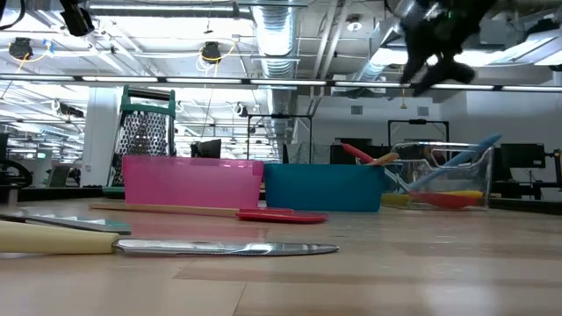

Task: Pick & Place Kitchen Items
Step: Put the red spatula into the blue bin

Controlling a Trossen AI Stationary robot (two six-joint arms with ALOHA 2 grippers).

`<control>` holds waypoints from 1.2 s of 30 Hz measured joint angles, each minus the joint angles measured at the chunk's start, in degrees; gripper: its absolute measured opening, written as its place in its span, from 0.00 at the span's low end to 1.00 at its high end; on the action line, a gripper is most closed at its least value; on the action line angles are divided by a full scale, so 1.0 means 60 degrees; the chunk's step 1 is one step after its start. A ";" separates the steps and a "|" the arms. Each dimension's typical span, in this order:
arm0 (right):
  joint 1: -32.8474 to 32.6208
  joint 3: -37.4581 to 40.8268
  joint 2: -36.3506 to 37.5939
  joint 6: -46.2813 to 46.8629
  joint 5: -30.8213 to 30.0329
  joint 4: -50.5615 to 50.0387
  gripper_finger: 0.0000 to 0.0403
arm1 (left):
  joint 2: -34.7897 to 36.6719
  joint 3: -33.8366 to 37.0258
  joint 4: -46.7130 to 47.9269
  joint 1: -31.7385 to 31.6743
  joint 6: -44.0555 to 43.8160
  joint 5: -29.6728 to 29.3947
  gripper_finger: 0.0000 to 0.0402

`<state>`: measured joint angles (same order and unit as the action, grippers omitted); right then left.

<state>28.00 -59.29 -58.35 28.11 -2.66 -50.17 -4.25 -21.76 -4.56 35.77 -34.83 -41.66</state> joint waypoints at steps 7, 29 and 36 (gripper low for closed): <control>-0.2510 -0.0907 0.0000 0.0567 0.0116 0.0638 0.46 | 0.0000 0.0000 0.0004 -0.0004 -0.0015 0.0070 0.34; -1.0047 -0.1009 -0.4521 0.5083 -0.3423 0.2327 0.42 | -0.1756 0.0000 -0.0222 -0.0004 -0.0794 0.1476 0.35; -1.0119 -0.1522 -0.6696 0.5093 -0.2092 0.3725 0.56 | -0.2088 0.0000 -0.0262 0.0000 -0.1118 0.3629 0.35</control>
<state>-32.71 -68.42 -98.53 58.67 -15.21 -27.82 -16.78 -21.76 -6.13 35.77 -41.54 -19.89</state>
